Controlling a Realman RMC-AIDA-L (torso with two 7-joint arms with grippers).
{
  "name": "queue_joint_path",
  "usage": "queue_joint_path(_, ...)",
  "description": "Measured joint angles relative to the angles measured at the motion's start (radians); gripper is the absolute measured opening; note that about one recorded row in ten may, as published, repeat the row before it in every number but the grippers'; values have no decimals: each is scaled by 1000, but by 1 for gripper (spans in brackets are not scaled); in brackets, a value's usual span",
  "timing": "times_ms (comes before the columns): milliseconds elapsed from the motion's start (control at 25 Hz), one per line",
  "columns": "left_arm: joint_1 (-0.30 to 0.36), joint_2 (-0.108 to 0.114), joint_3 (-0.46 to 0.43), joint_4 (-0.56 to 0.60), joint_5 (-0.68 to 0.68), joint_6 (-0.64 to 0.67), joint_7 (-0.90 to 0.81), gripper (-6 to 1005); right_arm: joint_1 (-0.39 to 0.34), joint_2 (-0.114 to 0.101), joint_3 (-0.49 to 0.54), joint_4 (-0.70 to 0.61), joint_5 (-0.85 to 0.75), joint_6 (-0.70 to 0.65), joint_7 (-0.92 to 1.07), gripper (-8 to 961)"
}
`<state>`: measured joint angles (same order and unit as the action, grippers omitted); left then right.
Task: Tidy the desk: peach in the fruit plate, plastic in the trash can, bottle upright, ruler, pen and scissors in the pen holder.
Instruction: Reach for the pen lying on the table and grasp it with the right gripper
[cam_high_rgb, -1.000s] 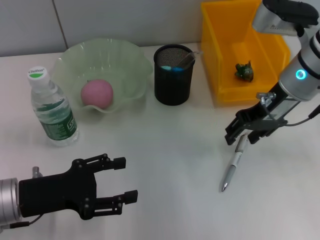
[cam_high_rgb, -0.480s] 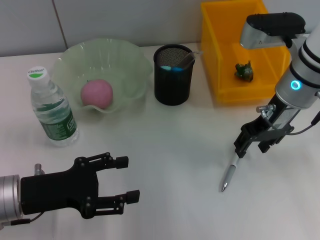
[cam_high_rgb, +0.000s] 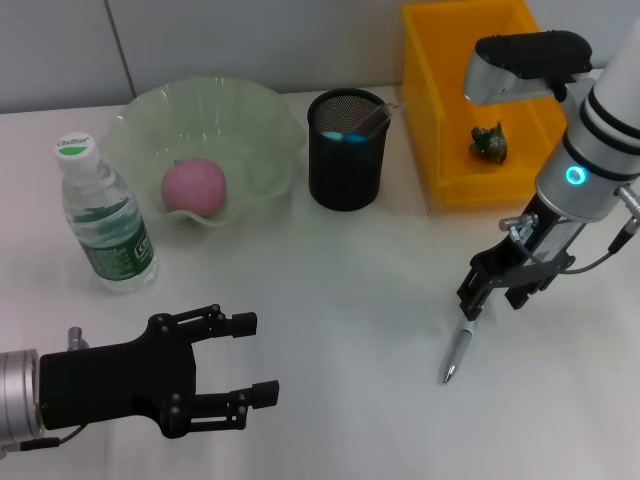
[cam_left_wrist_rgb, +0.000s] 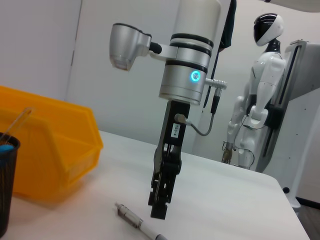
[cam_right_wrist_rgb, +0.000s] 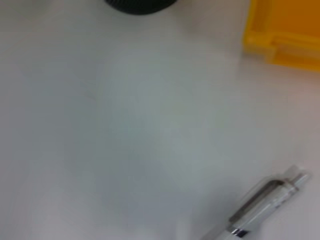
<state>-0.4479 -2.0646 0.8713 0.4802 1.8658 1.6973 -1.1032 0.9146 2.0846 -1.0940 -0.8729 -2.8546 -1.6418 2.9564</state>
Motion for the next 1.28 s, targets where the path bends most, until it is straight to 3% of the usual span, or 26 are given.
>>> queue_joint_path(1280,2,0,0,0,-4,41,-11,817,34,-2,-35,87,0,60,-2,603)
